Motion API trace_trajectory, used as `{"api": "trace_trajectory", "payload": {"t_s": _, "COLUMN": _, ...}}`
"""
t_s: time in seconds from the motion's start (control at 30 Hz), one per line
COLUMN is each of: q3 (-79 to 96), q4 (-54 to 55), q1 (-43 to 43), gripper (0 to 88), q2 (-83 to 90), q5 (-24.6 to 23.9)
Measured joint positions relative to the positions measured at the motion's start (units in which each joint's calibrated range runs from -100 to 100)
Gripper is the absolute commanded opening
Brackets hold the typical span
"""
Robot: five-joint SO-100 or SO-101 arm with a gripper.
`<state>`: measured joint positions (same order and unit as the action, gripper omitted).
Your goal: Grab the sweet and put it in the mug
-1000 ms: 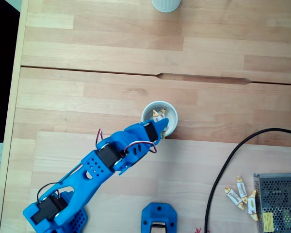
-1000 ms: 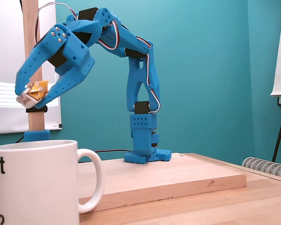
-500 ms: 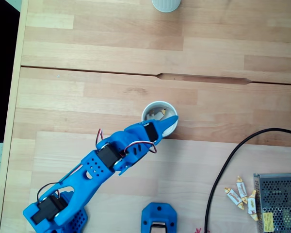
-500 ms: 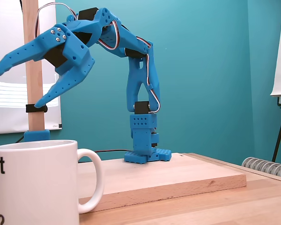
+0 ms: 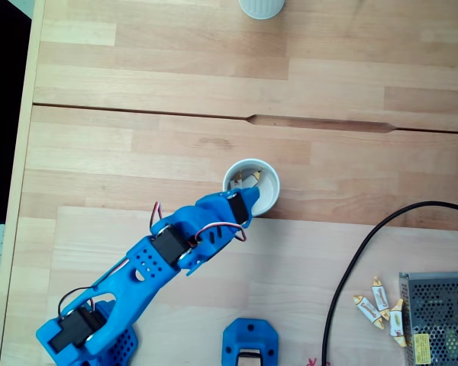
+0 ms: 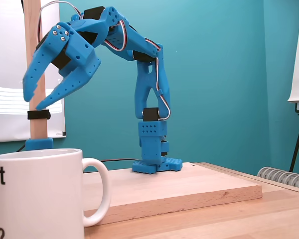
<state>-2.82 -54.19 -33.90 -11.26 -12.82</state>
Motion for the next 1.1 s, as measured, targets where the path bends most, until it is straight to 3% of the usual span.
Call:
{"api": "trace_trajectory", "payload": {"t_s": 0.2, "q3": 3.68, "q4": 0.00, "q1": 0.00, "gripper": 3.0, "q2": 9.26, "q5": 0.00}}
{"api": "trace_trajectory", "payload": {"t_s": 0.43, "q3": 20.35, "q4": 0.00, "q1": 0.74, "gripper": 3.0, "q2": 26.70, "q5": 0.44}}
{"api": "trace_trajectory", "payload": {"t_s": 0.87, "q3": 65.44, "q4": 0.00, "q1": 14.25, "gripper": 3.1, "q2": 66.49, "q5": 12.99}}
{"api": "trace_trajectory", "payload": {"t_s": 1.1, "q3": 87.32, "q4": 0.16, "q1": 23.12, "gripper": 3.1, "q2": 84.74, "q5": 14.75}}
